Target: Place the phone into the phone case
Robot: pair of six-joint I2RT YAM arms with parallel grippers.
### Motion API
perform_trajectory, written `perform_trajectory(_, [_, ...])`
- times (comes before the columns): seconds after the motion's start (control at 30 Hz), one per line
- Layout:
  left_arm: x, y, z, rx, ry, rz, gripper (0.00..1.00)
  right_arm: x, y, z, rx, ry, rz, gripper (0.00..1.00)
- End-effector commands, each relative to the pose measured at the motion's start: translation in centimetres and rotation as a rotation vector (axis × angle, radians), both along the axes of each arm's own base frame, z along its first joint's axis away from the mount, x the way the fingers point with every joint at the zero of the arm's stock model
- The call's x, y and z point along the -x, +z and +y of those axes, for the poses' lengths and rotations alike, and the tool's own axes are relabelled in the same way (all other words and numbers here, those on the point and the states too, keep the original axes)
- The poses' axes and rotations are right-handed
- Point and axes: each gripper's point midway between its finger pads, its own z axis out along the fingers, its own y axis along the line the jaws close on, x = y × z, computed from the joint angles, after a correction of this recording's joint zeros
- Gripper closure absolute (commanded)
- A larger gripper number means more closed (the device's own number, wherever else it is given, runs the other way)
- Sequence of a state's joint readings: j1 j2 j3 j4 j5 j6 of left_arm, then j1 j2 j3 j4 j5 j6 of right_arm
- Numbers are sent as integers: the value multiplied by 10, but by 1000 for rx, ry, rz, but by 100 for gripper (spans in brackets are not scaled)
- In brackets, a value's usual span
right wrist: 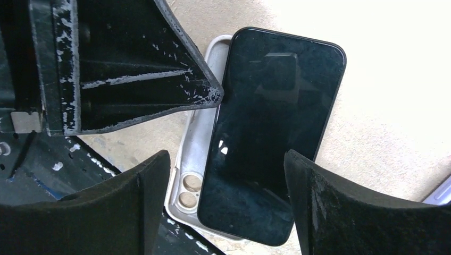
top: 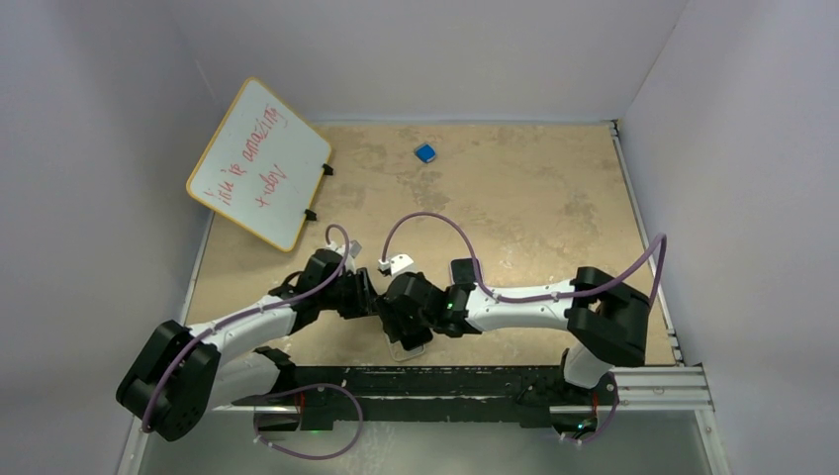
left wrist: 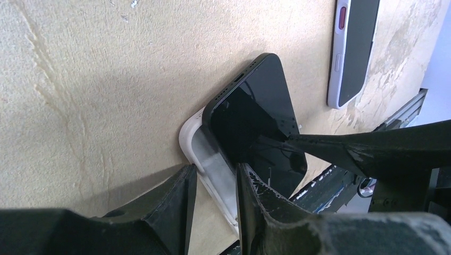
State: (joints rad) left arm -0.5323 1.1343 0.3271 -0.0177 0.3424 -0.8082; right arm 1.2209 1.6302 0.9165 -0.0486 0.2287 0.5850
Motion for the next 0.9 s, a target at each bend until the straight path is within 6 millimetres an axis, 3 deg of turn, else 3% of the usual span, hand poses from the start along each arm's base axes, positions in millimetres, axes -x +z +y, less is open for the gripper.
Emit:
perform_trajectory(0.0, [0, 10, -6, 49, -8, -17, 66, -3, 0, -6, 67, -56, -28, 19])
perform_trajectory(0.27, [5, 6, 0, 26, -5, -12, 66, 9, 0, -11, 119, -88, -11, 11])
perform_trajectory(0.43, [6, 4, 11, -38, 11, -14, 66, -1, 4, -20, 147, -131, -43, 7])
perform_trajectory(0.73, [4, 9, 15, -66, 17, -20, 59, -1, -11, -21, 161, -120, -23, 9])
perform_trajectory(0.87, [7, 6, 10, -37, 6, -3, 59, 1, -18, -16, 156, -97, -11, 15])
